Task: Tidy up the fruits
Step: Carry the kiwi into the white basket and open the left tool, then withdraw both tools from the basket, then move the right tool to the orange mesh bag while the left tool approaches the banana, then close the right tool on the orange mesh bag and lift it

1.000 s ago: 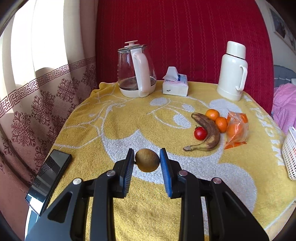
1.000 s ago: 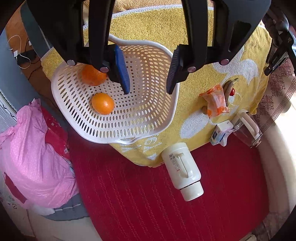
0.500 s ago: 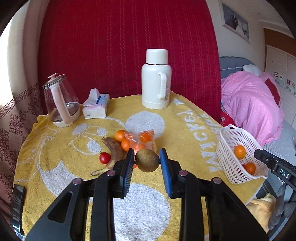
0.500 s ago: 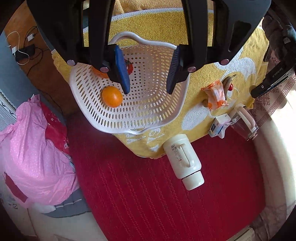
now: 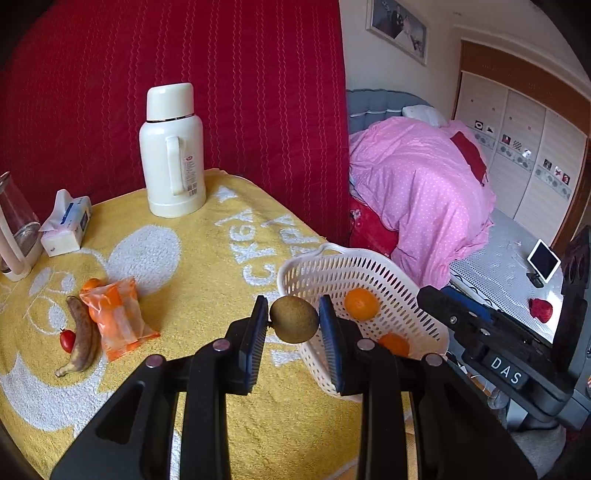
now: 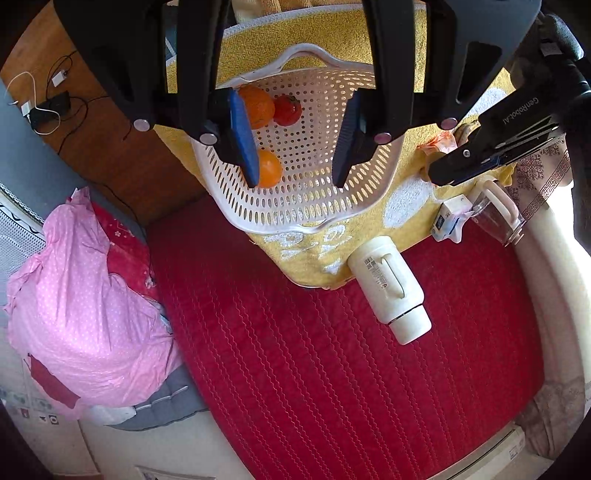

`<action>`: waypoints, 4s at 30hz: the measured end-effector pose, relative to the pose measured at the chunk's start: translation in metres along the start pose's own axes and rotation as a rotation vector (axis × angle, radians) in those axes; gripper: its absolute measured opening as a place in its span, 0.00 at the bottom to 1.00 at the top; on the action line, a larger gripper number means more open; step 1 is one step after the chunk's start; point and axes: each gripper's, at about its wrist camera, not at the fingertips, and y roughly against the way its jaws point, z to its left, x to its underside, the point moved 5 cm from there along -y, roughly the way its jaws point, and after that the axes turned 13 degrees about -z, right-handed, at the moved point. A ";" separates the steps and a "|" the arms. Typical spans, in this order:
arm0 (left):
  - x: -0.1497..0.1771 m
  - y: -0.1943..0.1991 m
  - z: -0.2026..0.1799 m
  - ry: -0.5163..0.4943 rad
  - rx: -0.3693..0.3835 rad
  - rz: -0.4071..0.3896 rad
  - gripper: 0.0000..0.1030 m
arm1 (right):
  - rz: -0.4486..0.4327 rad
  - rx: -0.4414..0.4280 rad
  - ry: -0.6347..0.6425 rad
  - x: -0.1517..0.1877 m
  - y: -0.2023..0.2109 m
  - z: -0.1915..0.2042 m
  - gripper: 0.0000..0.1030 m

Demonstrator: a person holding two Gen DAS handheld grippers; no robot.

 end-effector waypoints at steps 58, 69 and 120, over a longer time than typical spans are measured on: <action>0.027 0.049 0.198 0.143 -0.457 -0.046 0.86 | 0.007 -0.085 0.056 0.019 0.000 0.072 0.48; 0.045 0.075 0.257 0.178 -0.604 -0.061 0.86 | 0.020 -0.190 0.157 0.027 -0.012 0.144 0.63; 0.090 0.061 0.306 0.285 -0.692 0.049 0.87 | 0.357 -0.301 0.290 0.123 -0.154 0.242 0.50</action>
